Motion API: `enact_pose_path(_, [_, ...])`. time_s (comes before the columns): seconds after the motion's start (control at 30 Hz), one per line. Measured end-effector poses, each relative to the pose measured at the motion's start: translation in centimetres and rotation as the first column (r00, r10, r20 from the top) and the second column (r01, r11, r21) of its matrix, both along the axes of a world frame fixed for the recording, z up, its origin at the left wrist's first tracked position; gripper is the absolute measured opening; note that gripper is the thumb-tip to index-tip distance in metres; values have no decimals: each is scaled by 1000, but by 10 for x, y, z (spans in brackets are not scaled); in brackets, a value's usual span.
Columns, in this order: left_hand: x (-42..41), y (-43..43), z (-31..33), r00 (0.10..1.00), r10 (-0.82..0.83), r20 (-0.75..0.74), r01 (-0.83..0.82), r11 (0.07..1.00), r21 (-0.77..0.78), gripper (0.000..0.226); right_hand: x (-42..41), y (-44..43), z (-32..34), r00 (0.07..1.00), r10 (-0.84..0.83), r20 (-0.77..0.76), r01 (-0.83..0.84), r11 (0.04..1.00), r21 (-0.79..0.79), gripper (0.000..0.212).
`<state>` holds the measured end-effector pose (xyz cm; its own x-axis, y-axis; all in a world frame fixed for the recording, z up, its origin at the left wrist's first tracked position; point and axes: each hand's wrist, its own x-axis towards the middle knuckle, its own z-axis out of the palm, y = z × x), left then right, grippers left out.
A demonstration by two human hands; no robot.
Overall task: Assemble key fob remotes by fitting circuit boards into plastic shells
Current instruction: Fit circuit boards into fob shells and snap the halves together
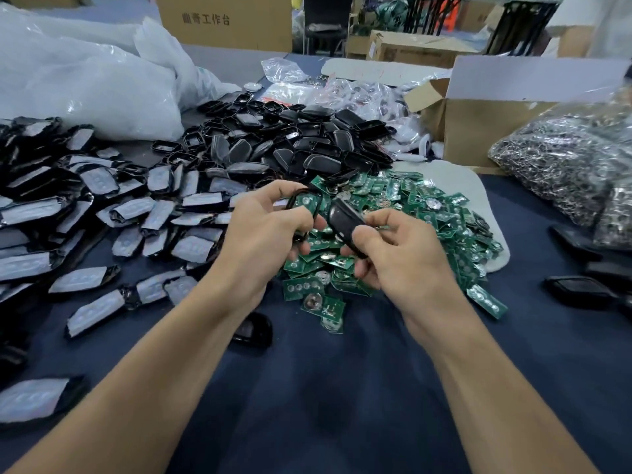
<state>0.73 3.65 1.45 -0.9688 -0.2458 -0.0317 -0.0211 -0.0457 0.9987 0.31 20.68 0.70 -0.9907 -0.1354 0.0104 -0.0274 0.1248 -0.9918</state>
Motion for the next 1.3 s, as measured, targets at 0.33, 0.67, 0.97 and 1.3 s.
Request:
enact_pose_path(0.33, [2, -3, -2, 996, -94, 6, 93, 995, 32, 26, -2, 9, 7, 990, 76, 115, -50, 977, -208, 32])
enact_pose_path(0.67, [2, -5, -1, 973, -230, 15, 225, 960, 168, 15, -4, 7, 8, 971, 58, 231, -14, 982, -187, 29])
enact_pose_path(0.97, [-1, -8, -1, 979, -198, -43, 202, 929, 309, 40, -2, 5, 11, 908, 153, 391, 129, 784, -607, 4])
enact_pose_path(1.3, [-4, -8, -7, 995, -100, 4, 97, 973, 210, 15, 6, -6, 4, 928, -356, -109, 360, 933, 18, 18])
